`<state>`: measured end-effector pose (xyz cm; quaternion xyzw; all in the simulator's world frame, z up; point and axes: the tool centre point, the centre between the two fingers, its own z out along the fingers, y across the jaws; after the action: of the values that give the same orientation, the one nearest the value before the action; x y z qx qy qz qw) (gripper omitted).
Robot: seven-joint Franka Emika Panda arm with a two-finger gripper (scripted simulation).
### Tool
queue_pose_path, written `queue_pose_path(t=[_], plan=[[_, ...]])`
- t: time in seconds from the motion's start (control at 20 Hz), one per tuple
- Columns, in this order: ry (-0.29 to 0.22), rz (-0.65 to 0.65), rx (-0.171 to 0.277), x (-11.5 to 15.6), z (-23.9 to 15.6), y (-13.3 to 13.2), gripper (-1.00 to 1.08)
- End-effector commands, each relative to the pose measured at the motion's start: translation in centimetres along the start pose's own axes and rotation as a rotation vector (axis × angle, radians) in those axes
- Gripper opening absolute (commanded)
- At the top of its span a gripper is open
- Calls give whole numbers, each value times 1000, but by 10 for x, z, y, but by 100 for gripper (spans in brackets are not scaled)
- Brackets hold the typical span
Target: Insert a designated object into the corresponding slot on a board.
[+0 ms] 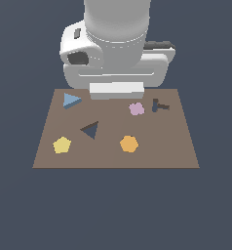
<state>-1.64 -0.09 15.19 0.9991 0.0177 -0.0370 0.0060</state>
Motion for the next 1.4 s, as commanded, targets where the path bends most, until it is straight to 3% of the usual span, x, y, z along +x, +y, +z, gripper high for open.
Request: queue_pose_path(t=[0.0, 0.3, 0.6, 0.95, 1.35], plan=[[0, 0, 0, 0, 0, 0, 100], [3, 42, 2, 1, 4, 8, 100], [10, 168, 7, 1, 17, 31, 100], [26, 431, 18, -9, 43, 79, 100], [47, 782, 34, -40, 80, 135, 100]])
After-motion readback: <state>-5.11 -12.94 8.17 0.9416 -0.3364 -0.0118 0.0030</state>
